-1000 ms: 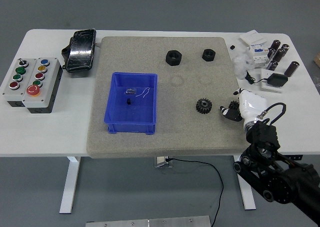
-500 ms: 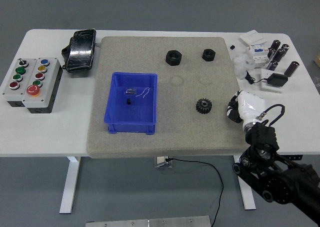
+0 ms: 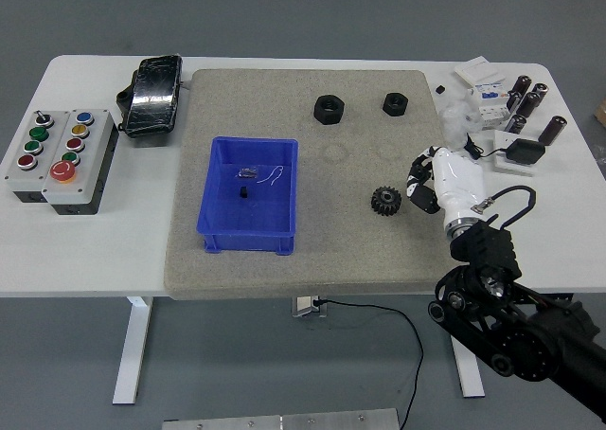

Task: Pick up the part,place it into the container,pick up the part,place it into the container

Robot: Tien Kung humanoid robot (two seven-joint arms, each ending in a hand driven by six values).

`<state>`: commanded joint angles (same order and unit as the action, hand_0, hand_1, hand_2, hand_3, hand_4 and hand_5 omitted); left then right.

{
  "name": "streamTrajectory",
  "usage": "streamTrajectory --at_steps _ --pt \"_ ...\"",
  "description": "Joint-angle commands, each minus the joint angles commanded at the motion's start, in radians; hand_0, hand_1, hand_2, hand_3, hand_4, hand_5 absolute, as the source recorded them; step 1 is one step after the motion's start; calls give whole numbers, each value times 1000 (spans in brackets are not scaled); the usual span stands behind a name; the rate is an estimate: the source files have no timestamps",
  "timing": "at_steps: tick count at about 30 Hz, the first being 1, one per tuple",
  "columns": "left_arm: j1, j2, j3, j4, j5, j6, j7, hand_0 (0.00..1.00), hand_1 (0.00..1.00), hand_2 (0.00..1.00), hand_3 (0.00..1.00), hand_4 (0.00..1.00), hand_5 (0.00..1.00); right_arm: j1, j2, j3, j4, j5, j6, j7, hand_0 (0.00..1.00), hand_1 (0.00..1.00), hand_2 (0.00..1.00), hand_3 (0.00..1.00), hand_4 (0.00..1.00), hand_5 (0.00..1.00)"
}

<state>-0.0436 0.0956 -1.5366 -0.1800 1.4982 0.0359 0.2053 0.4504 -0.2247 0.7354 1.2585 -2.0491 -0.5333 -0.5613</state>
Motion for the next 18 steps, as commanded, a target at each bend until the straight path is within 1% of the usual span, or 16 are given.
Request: streamTrajectory --at_steps 3,5,6,7,11,12,17,18 --pt "-1 0 -4 0 5 0 2 630 551 535 620 693 485 50 21 -58 35 59 -29 21 323 488 401 398 227 2" --pt "-3 0 -5 0 7 -1 4 630 551 535 620 693 485 89 45 -101 58 101 -47 37 323 488 401 398 227 2" --pt "-4 0 -6 0 7 -1 4 630 552 534 620 694 485 103 55 -122 67 114 -52 41 391 501 411 407 267 2" --pt "-5 0 -6 0 7 -1 4 630 552 534 620 694 485 114 66 -139 74 118 -54 41 391 501 411 407 267 2" --pt "-6 1 -5 0 6 -1 5 630 552 534 620 694 485 140 95 -194 96 137 -60 58 391 501 411 407 267 2" --pt "-6 2 -5 0 6 0 6 630 551 534 620 696 486 143 98 -206 99 148 -62 65 459 516 473 413 317 2" --pt "-1 2 -25 0 26 0 17 630 551 534 620 696 486 152 111 -261 101 195 -67 101 459 516 473 413 317 2" --pt "0 2 -27 0 28 0 18 629 548 535 619 697 484 152 115 -269 98 202 -64 106 600 636 605 548 411 2"
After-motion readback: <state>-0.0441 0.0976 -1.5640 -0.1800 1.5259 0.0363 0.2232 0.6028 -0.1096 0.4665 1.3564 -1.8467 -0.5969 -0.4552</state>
